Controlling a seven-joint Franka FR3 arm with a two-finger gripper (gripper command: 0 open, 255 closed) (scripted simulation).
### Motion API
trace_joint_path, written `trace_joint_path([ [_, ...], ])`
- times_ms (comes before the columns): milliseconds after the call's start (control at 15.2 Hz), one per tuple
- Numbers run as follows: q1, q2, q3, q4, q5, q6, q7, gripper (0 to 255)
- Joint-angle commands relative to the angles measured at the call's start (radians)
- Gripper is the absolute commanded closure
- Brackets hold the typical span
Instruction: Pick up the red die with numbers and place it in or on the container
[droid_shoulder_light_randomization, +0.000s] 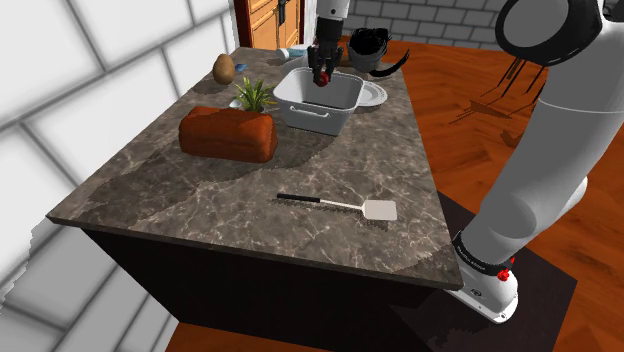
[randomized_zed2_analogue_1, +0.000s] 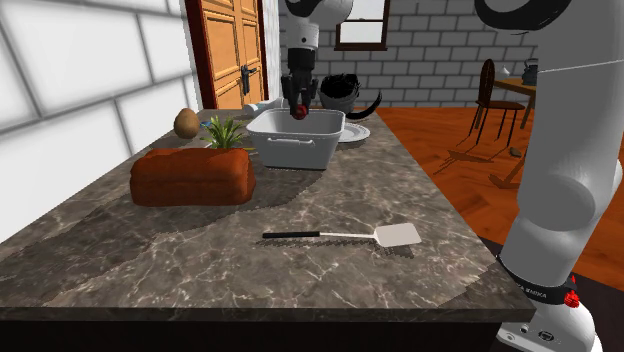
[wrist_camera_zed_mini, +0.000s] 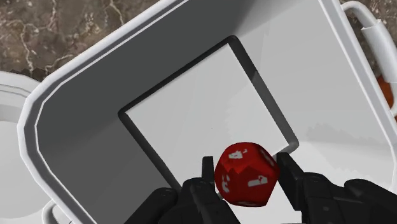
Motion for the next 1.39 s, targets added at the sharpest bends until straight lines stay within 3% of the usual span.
trace_joint_path([
  [0,0.0,0.0,0.0,-0.001,0.0,0.001,0.0,255],
  [198,0.0,0.0,0.0,-0.001,0.0,0.001,0.0,255],
  [264,0.0,0.0,0.0,-0.001,0.0,0.001,0.0,0],
  [594,0.0,0.0,0.0,-0.001,0.0,0.001,0.0,0],
  [858,-0.003,0.034,-0.003,0.173,-0.006,-0.139,0.008,0],
  [1320,-0.003,0.034,-0.003,0.173,-0.006,-0.139,0.008,0],
])
